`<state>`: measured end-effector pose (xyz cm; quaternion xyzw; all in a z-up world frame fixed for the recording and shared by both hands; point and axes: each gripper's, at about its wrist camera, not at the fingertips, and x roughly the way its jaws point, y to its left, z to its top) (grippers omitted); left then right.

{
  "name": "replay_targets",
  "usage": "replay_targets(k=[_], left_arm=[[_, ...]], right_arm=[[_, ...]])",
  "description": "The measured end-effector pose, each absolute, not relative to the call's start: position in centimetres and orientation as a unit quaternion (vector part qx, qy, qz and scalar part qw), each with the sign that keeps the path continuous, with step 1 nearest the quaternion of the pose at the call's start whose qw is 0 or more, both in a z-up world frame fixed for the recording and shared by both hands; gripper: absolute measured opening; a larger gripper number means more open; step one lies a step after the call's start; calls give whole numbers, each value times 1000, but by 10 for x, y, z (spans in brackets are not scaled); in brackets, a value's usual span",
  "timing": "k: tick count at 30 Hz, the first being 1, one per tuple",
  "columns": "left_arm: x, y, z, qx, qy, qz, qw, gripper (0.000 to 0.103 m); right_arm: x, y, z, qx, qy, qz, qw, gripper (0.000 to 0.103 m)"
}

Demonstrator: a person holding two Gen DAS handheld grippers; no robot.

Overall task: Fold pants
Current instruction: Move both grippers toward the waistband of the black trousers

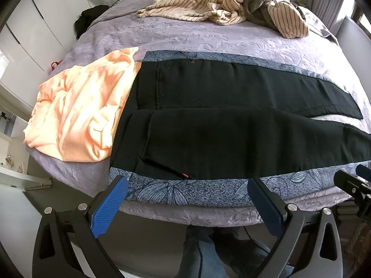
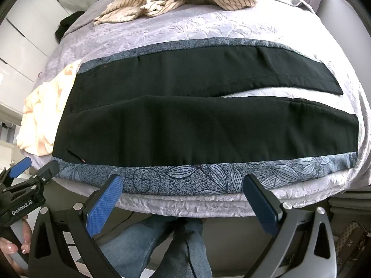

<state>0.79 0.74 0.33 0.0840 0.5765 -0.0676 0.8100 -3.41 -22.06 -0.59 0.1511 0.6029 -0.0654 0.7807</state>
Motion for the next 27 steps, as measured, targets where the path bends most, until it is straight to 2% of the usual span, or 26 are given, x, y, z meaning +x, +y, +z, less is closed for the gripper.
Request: replay_targets(k=[27], left_arm=[[15,5,-14,97,579,-62,807,103]], right_arm=[[-27,-229,-24,155,606,-70,777,103]])
